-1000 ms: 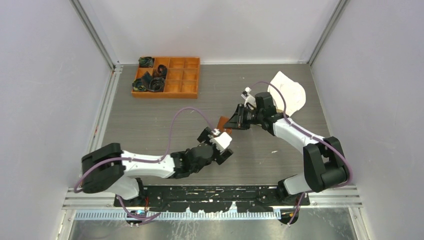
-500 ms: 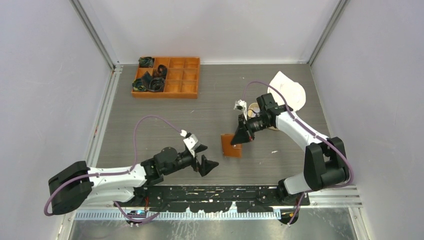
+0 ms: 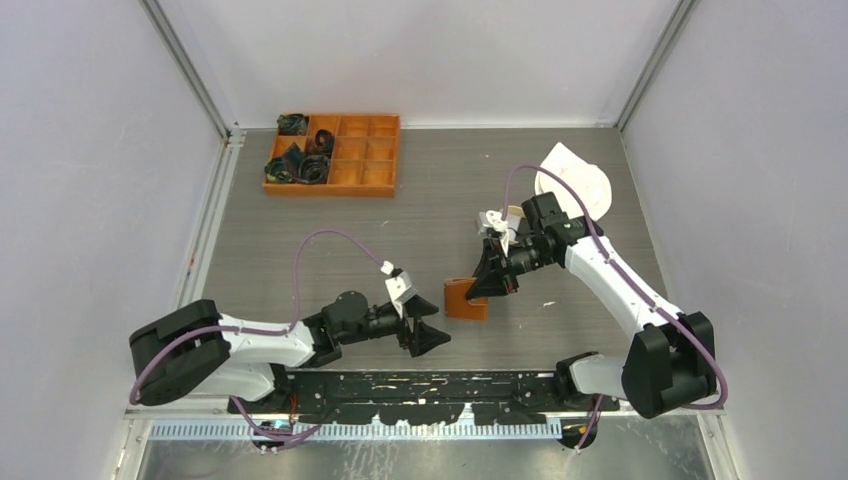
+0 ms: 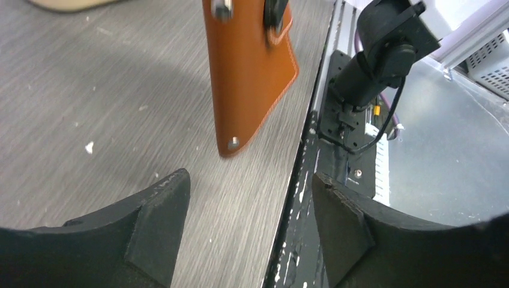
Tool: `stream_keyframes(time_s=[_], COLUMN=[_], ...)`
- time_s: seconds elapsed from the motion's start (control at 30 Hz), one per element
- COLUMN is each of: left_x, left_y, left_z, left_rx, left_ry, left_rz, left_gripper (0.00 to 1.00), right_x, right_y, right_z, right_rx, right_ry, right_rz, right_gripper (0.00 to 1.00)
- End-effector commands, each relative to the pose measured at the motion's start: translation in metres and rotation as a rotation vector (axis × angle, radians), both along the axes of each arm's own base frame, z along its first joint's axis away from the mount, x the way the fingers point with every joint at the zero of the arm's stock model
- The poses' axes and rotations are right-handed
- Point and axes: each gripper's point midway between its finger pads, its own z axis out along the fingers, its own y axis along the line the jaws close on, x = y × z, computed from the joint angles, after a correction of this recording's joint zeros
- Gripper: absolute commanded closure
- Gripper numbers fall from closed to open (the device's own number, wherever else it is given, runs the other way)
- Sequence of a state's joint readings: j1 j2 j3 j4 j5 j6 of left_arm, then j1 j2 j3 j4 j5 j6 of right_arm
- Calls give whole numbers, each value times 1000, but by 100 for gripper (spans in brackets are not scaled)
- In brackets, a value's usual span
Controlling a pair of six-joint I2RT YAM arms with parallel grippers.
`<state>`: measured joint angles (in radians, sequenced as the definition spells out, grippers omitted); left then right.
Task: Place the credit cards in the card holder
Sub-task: Pick up the card holder from the center of the board.
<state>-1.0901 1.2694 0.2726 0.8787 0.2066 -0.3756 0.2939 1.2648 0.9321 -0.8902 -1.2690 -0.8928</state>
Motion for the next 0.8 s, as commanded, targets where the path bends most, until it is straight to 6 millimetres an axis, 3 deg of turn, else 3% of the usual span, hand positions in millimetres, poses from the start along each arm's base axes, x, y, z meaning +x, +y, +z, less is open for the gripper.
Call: stream_keyframes(time_s=[0.0,0.17,0.27,0.37,0.4,0.47,0.57,0.6,0.77], left_x=[7,11,12,14,15,19,29,36,52], left_y=[-19,-26,-35,-38,-37,-33,-25,-21,-18], left_z=[49,48,49,55,55,50,39,34,6], left_rx=[-156,-171,-182,-220,-228,-240,-259,-268,-224], left_ry=[-74,-43,-44,-8,10,66,191,236,431], left_rz=[-26,-51,-79,-108,-111,-100,-27,24,172], left_gripper=[28,36,48,96,100,100,100,100,100], right_x=[-13,-18,-21,-20,-19,-16,-3,3,17], right_y=[9,12,15,15,14,12,4,0,-15], right_z=[6,2,-1,-4,-5,-2,9,13,11], right_rx=[30,10,-8,-24,-34,-48,-85,-99,-167], right_ry=[-33,-48,-52,-52,-59,-86,-163,-190,-282], right_rz=[69,95,117,117,112,100,39,6,-86], right_gripper=[99,99,99,98,92,68,15,1,1])
